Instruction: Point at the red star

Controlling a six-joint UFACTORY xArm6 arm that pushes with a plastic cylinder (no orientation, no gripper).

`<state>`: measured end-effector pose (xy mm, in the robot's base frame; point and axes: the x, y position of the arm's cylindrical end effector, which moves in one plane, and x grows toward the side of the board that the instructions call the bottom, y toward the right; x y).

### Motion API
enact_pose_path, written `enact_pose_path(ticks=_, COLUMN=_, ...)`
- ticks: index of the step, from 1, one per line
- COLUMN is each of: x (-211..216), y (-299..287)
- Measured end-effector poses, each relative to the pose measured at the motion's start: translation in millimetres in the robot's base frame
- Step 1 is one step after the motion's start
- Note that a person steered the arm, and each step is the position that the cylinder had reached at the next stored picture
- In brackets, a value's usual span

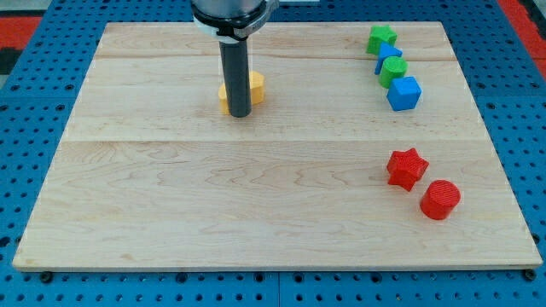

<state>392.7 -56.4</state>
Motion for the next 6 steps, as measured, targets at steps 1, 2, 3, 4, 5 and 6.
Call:
enact_pose_path(ticks=1, x=0, y=-21)
enact_pose_path(ticks=2, x=0, y=2)
enact_pose_path(ticks=3, x=0, y=85)
enact_pose_path(ticks=4, x=1, y=179)
enact_pose_path(ticks=5, x=30, y=244)
enact_pose_path(ticks=6, x=81, y=265)
